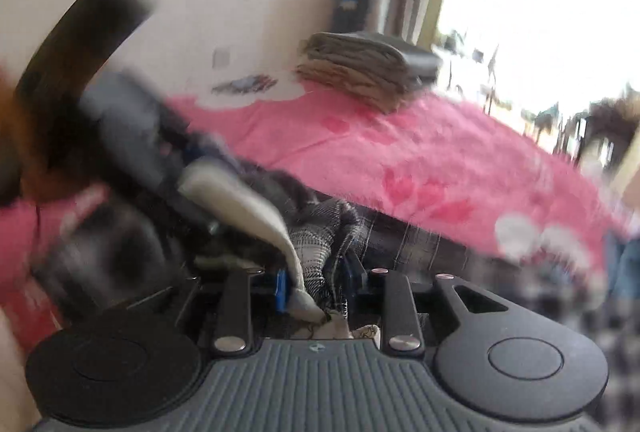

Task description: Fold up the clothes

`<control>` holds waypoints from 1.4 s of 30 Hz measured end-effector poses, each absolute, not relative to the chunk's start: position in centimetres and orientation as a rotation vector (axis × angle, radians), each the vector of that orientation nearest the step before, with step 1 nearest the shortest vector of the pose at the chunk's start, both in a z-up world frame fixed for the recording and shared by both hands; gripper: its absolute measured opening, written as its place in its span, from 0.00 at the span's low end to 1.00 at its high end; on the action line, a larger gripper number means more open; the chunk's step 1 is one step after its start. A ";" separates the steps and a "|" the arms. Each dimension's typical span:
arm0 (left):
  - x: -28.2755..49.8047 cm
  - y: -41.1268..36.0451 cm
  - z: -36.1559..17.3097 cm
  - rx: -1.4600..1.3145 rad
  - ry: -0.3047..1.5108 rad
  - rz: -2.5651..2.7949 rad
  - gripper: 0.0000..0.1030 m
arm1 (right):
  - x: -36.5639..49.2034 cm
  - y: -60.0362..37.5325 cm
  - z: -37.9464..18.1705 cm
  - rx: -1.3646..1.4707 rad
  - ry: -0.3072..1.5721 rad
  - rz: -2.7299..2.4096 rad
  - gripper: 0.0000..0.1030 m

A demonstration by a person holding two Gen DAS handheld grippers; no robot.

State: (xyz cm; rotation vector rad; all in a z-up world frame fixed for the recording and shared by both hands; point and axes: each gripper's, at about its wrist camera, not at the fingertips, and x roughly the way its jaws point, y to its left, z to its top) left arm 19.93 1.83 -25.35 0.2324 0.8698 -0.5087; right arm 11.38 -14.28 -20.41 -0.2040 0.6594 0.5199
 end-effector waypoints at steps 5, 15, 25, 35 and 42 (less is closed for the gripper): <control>19.6 2.4 -25.1 0.219 0.874 -0.500 0.60 | 13.5 -16.8 -19.9 0.097 0.727 0.648 0.14; 19.2 2.3 -25.5 0.245 0.886 -0.475 0.60 | 19.8 -19.6 -24.3 0.295 0.919 0.611 0.28; 19.1 2.7 -25.9 0.243 0.882 -0.491 0.60 | 22.6 -21.9 -27.3 0.523 1.079 0.693 0.46; 19.1 3.0 -26.2 0.218 0.879 -0.494 0.60 | 25.0 -20.5 -27.5 0.530 1.216 0.796 0.37; 19.2 3.0 -25.9 0.207 0.889 -0.485 0.60 | 23.2 -19.1 -25.2 0.407 1.144 0.775 0.24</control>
